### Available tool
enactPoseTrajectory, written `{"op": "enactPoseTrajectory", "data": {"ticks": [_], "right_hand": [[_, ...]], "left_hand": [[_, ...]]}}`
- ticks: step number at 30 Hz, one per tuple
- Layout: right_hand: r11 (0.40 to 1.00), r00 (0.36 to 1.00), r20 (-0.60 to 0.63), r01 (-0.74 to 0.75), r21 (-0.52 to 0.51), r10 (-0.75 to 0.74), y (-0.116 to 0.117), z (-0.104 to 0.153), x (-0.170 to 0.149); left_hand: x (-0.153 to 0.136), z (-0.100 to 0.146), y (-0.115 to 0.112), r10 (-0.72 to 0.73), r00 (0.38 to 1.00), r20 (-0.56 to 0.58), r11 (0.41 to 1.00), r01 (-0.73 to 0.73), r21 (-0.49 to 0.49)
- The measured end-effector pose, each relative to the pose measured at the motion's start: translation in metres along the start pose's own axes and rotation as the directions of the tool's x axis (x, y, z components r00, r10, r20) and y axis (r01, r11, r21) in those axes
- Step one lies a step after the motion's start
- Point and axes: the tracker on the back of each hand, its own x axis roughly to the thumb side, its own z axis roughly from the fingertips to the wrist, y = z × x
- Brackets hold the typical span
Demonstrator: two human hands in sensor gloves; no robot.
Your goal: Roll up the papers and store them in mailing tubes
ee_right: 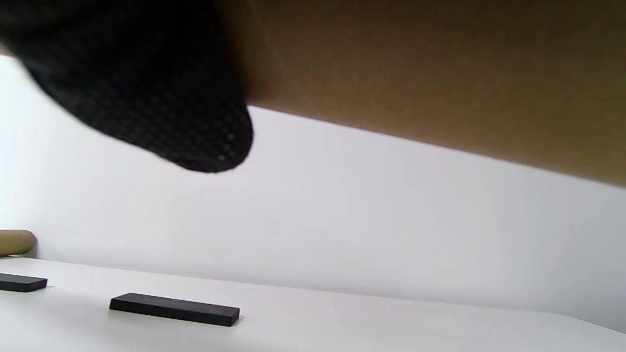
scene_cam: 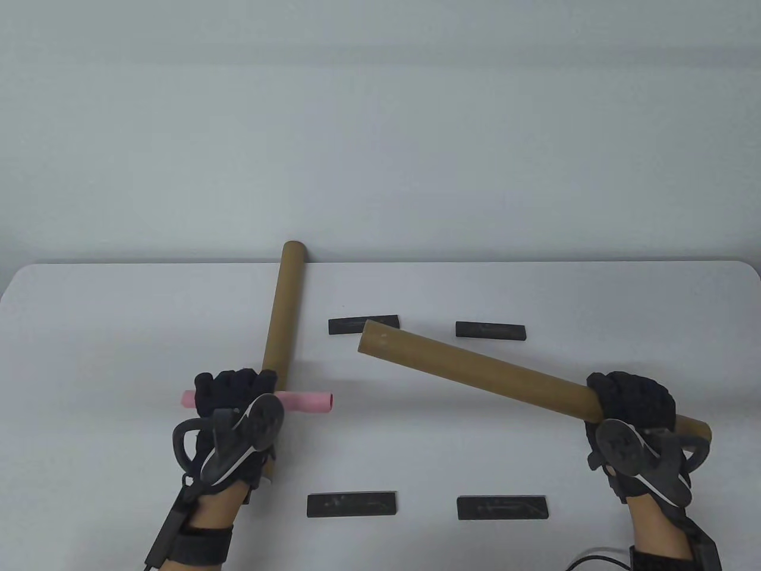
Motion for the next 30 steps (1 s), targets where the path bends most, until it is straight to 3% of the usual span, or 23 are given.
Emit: {"op": "enactPoseTrajectory", "data": {"ticks": [4,17,26,30], "right_hand": [[1.000,0.998,0.048,-0.026,0.011,0.026,0.001,0.001,0.000],[0.999,0.989,0.143,-0.039,0.011,0.037,-0.006,0.002,0.020],[0.999,0.986,0.157,-0.049,0.007,0.047,-0.005,0.003,0.027],[0.998,0.986,0.162,-0.053,0.014,0.050,-0.004,0.003,0.028]], "left_hand": [[-0.002,0.000,0.003,0.024,1.000,-0.015,0.999,-0.023,0.025],[0.021,0.007,0.005,-0.022,0.996,0.087,0.998,0.017,0.054],[0.063,0.022,0.009,-0.074,0.957,0.280,0.996,0.058,0.064],[0.080,0.030,0.009,-0.065,0.904,0.422,0.998,0.055,0.037]]}}
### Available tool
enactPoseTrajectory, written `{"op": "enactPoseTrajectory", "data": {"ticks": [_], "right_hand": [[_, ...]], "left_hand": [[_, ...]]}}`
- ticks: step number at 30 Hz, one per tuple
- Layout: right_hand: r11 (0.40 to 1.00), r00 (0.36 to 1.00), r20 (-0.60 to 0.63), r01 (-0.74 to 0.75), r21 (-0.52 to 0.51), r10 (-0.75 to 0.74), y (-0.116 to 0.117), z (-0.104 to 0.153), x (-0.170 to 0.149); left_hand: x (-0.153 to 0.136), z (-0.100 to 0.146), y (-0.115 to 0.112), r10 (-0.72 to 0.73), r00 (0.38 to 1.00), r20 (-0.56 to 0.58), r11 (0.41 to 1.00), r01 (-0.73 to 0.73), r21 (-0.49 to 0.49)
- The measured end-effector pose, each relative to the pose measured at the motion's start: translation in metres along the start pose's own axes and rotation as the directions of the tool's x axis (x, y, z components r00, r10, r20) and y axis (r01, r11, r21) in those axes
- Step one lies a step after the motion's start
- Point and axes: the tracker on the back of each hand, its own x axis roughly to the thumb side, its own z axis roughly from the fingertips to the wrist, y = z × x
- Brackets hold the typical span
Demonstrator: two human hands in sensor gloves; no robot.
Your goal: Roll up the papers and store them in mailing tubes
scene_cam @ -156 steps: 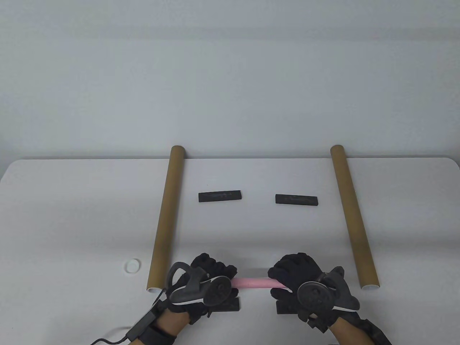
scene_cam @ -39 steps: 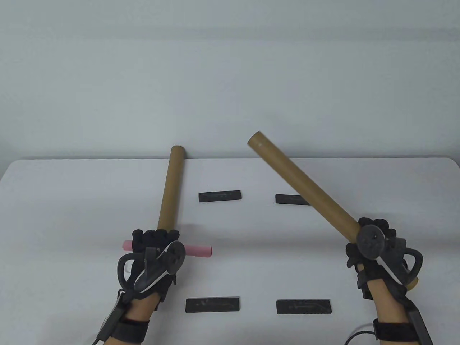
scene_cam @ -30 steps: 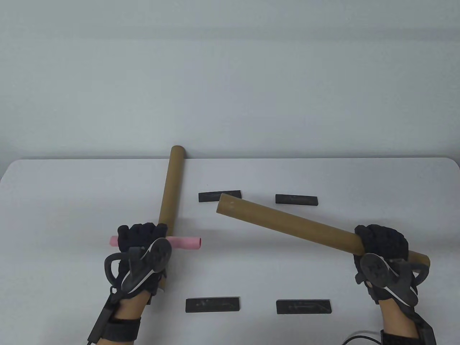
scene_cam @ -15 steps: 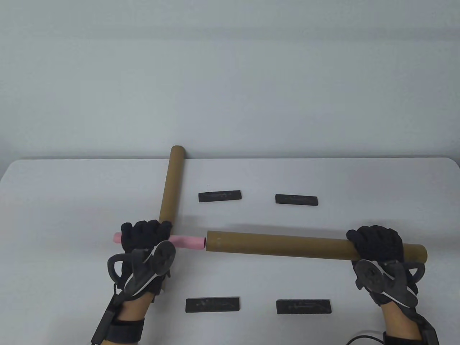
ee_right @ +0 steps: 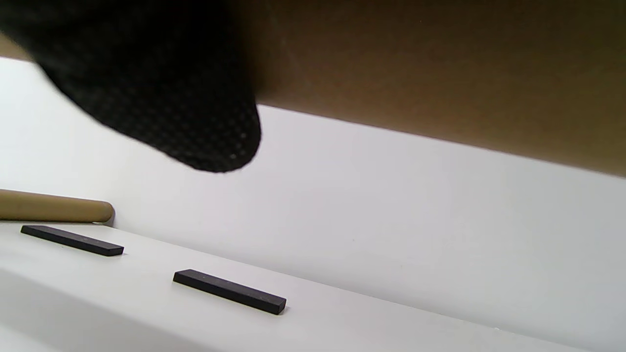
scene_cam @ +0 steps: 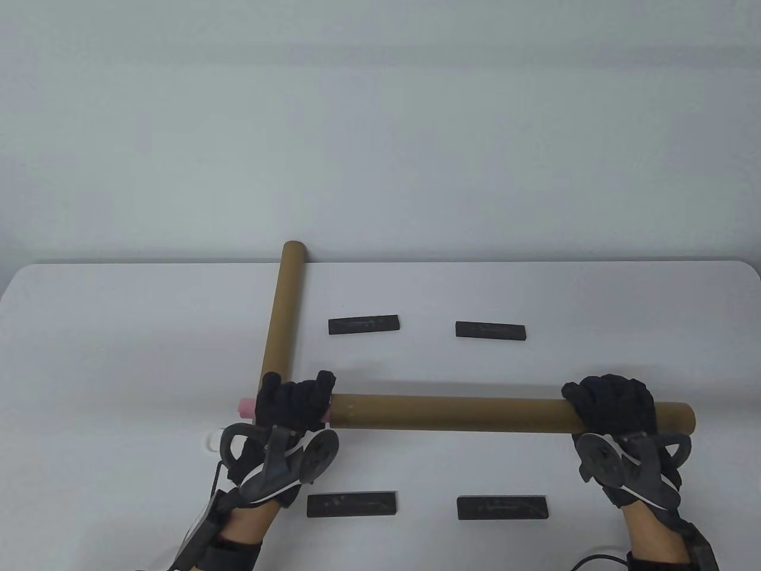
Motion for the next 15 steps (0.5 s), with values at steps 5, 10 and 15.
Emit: {"op": "enactPoseTrajectory", "data": {"ticks": [5,10,15], "right_hand": [[1.000,1.000,-0.006,0.014,0.001,-0.014,0.000,0.001,-0.003],[0.999,0.999,-0.009,0.045,0.006,-0.045,0.003,0.001,-0.002],[0.997,0.997,-0.022,0.078,0.027,-0.077,0.007,0.001,-0.005]], "left_hand": [[0.007,0.001,0.000,0.020,0.999,0.047,1.000,-0.020,0.013],[0.011,0.005,0.006,0.047,0.998,0.032,0.996,-0.049,0.077],[0.012,0.006,0.012,0.136,0.988,0.076,0.982,-0.144,0.119]]}}
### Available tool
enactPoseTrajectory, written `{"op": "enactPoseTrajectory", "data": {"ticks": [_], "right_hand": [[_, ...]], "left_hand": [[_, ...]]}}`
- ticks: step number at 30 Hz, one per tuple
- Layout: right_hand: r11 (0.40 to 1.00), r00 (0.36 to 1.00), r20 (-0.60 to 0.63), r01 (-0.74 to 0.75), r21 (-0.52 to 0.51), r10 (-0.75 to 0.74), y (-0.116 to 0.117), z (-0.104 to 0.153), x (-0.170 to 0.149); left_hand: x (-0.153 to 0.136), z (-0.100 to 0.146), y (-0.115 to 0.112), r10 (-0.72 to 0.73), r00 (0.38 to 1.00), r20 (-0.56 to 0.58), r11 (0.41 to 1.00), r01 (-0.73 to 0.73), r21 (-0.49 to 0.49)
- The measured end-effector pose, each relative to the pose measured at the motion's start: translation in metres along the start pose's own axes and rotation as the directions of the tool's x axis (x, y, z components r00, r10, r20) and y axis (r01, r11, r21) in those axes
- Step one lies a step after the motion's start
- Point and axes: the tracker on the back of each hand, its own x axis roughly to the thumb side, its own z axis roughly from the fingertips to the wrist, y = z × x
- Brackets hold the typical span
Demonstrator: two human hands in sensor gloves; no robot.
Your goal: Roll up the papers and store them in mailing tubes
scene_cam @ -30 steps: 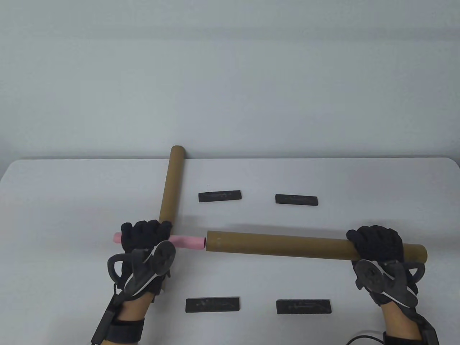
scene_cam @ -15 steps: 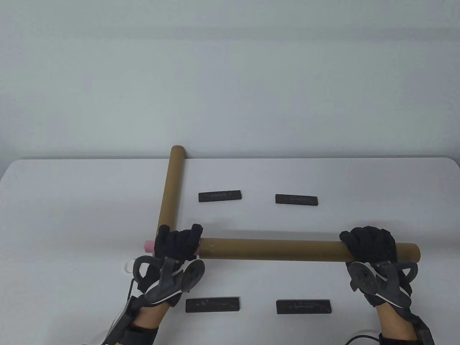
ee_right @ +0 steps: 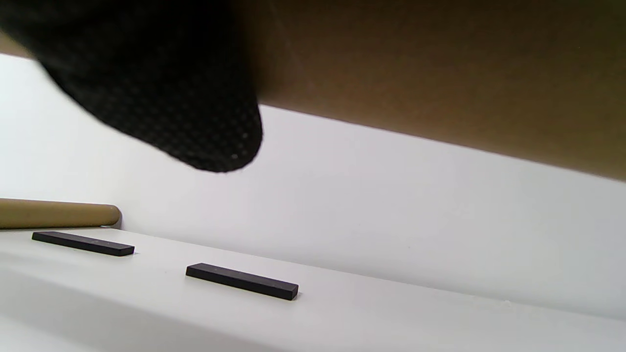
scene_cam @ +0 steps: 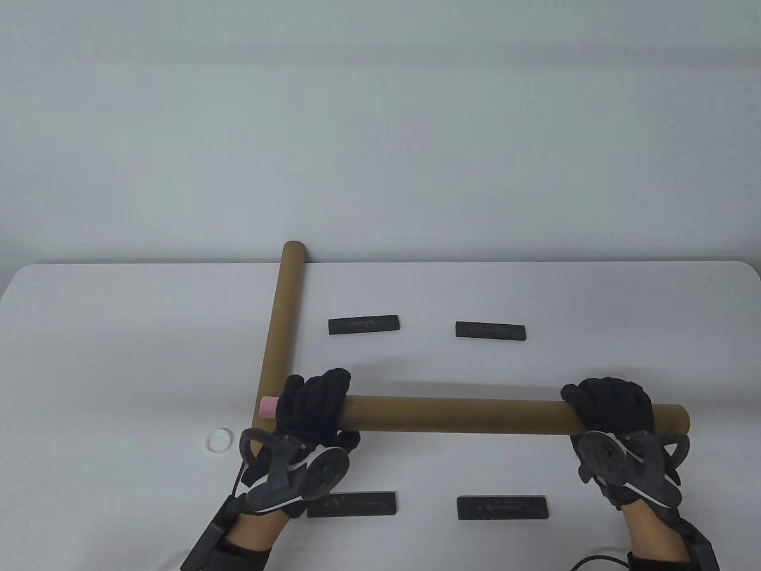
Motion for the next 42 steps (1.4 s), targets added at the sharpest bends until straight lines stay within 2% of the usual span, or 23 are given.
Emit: {"op": "enactPoseTrajectory", "data": {"ticks": [4,5,7,9,12,14,17,25,32,34,38,42], "right_hand": [[1.000,1.000,-0.015,-0.009,-0.007,0.009,0.000,0.000,-0.001],[1.000,1.000,-0.016,-0.011,-0.006,0.011,0.000,0.000,-0.001],[1.000,1.000,-0.023,-0.017,-0.009,0.017,-0.001,0.000,-0.001],[1.000,0.999,-0.032,-0.018,-0.010,0.018,0.000,0.000,-0.001],[0.999,0.998,-0.050,-0.030,-0.015,0.029,-0.001,-0.001,-0.002],[0.999,0.998,-0.055,-0.046,-0.021,0.044,-0.001,-0.001,-0.002],[0.998,0.997,-0.053,-0.052,-0.018,0.051,-0.001,-0.001,-0.001],[0.998,0.998,-0.043,-0.054,-0.010,0.054,0.002,-0.003,0.004],[0.999,0.998,-0.042,-0.040,-0.013,0.040,0.004,-0.002,0.004],[0.999,0.998,-0.047,-0.035,-0.010,0.034,0.005,-0.002,0.003],[0.998,0.997,-0.047,-0.060,-0.009,0.059,0.004,-0.003,0.003],[0.998,0.997,-0.043,-0.066,-0.006,0.066,0.004,-0.003,0.003]], "left_hand": [[0.003,0.002,0.015,0.050,0.997,0.063,0.997,-0.054,0.061],[0.002,0.003,0.018,0.029,0.999,0.043,0.996,-0.032,0.084],[-0.005,0.004,0.028,-0.066,0.995,-0.070,0.991,0.073,0.111],[-0.017,0.005,0.032,-0.067,0.982,-0.175,0.992,0.085,0.096],[-0.048,0.006,0.029,0.013,0.923,-0.384,0.999,-0.025,-0.027],[-0.065,0.008,0.021,0.141,0.874,-0.466,0.976,-0.201,-0.083],[-0.070,0.008,0.012,0.280,0.866,-0.415,0.944,-0.327,-0.044],[-0.036,0.001,0.001,0.363,0.908,-0.210,0.922,-0.383,-0.060],[-0.027,0.001,0.010,0.412,0.894,-0.179,0.906,-0.422,-0.024],[-0.037,0.001,0.013,0.367,0.910,-0.192,0.925,-0.378,-0.025],[-0.077,0.006,0.018,0.183,0.935,-0.303,0.977,-0.208,-0.052],[-0.123,0.015,0.016,0.021,0.899,-0.438,0.974,-0.117,-0.193]]}}
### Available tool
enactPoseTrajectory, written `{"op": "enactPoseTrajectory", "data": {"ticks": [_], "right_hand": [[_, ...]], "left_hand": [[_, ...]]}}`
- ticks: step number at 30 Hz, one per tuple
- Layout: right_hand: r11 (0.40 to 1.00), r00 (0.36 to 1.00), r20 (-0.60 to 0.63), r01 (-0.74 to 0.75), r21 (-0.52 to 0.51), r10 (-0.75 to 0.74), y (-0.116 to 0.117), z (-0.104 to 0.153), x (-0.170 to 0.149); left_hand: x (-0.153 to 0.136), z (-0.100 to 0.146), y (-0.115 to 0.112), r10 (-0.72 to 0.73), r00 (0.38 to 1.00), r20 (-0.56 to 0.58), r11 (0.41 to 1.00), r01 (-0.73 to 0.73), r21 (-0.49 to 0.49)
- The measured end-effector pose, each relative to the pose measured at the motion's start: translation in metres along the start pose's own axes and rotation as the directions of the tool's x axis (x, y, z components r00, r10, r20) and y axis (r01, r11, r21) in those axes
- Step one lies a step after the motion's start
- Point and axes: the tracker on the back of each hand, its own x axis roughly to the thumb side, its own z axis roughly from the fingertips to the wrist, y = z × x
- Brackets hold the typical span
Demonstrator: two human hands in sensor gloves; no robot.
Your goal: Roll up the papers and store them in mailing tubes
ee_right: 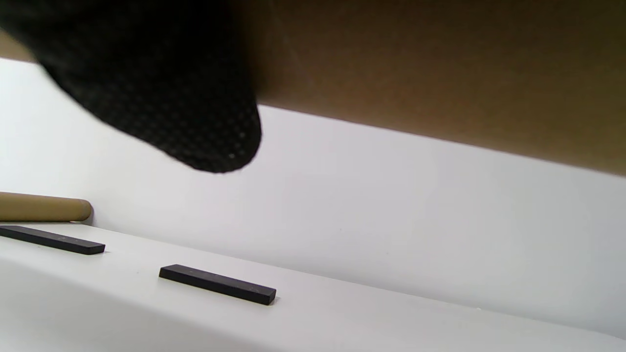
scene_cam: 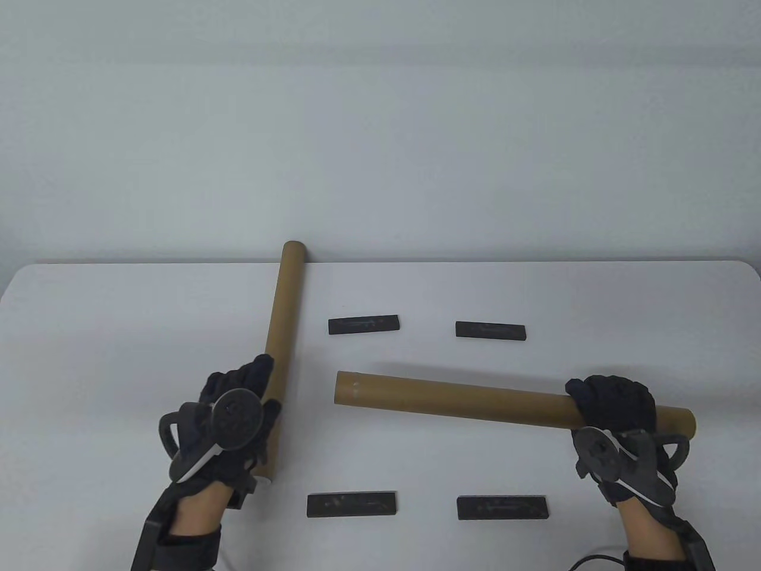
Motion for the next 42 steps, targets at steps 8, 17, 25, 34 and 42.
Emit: {"op": "enactPoseTrajectory", "data": {"ticks": [8,17,25,34,42], "right_hand": [[1.000,1.000,0.010,-0.005,0.013,0.005,0.001,0.000,0.002],[1.000,1.000,0.014,-0.004,0.019,0.004,0.002,0.000,0.002],[1.000,1.000,0.028,-0.008,0.017,0.007,0.000,0.000,0.003],[1.000,1.000,0.027,0.002,0.014,-0.002,0.000,0.000,0.003],[0.999,0.999,0.034,0.033,0.007,-0.034,0.001,0.000,0.005]], "left_hand": [[-0.060,-0.026,-0.070,-0.219,0.960,-0.172,0.841,0.097,-0.532],[-0.058,-0.038,-0.113,-0.330,0.937,-0.112,0.711,0.169,-0.683],[-0.053,-0.041,-0.119,-0.351,0.935,-0.051,0.736,0.241,-0.633],[-0.058,-0.039,-0.087,-0.249,0.962,-0.114,0.878,0.175,-0.445],[-0.031,-0.005,-0.009,0.319,0.947,0.045,0.947,-0.316,-0.050]]}}
